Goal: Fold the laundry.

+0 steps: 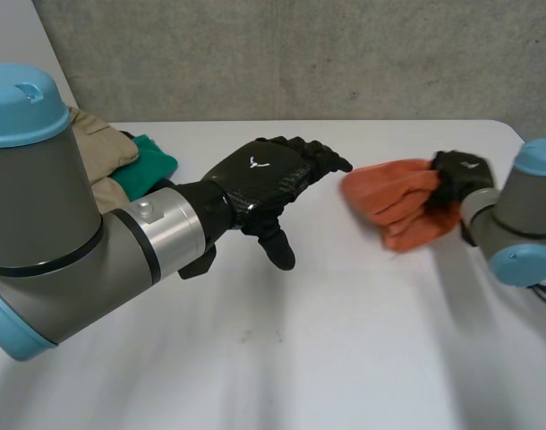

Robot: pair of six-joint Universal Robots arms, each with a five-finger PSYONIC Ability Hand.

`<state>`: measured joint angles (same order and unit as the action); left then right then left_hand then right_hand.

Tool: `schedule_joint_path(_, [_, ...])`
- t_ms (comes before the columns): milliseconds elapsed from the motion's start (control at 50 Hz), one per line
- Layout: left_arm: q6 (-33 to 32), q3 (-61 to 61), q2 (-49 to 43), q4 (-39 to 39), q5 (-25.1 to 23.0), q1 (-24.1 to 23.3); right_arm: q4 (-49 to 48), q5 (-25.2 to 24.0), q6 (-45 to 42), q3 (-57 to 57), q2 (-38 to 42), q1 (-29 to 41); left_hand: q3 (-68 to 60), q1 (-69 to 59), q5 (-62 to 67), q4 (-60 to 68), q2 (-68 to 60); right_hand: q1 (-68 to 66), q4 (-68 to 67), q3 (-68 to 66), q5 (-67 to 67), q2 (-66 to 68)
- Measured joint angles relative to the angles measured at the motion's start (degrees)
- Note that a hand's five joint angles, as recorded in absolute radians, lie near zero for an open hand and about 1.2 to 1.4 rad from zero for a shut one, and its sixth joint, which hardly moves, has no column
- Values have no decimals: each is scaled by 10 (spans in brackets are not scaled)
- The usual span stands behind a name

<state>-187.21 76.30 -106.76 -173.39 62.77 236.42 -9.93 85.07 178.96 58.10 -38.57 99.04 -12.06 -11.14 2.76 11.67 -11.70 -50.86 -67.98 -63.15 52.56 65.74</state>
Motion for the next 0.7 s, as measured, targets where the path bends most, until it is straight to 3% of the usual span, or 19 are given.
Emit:
schedule_joint_path(140, [0, 1, -6, -1, 0, 0, 25, 31, -72, -167, 108, -76, 0, 0, 0, 0, 0, 0, -1, -1, 0, 1])
schedule_joint_path(320, [0, 7, -11, -3, 0, 0, 139, 28, -131, -443, 248, -154, 0, 0, 0, 0, 0, 0, -1, -3, 0, 1])
schedule_joint_path(420, [0, 9, -13, -8, 1, 0, 152, 23, -158, -483, 265, -169, 0, 0, 0, 0, 0, 0, -1, -6, 0, 4])
schedule_joint_path(460, [0, 10, -14, -14, 1, 0, 152, 22, -183, -491, 268, -174, 0, 0, 0, 0, 0, 111, 177, 142, -135, -164])
schedule_joint_path(480, [0, 10, -14, -14, 1, 0, 152, 22, -183, -491, 268, -174, 0, 0, 0, 0, 0, 111, 177, 142, -135, -164])
schedule_joint_path(500, [0, 10, -15, -17, 1, 0, 150, 22, -197, -490, 267, -175, 0, 0, 0, 0, 0, 256, 324, 290, -280, -326])
schedule_joint_path(540, [0, 10, -15, -19, 1, 0, 148, 25, -215, -487, 266, -175, 0, 0, 0, 0, 0, 373, 494, 454, -441, -487])
schedule_joint_path(700, [1, 11, -16, -21, 2, 0, 115, 55, -261, -477, 266, -181, 0, 0, 0, 0, 0, 393, 546, 510, -488, -531])
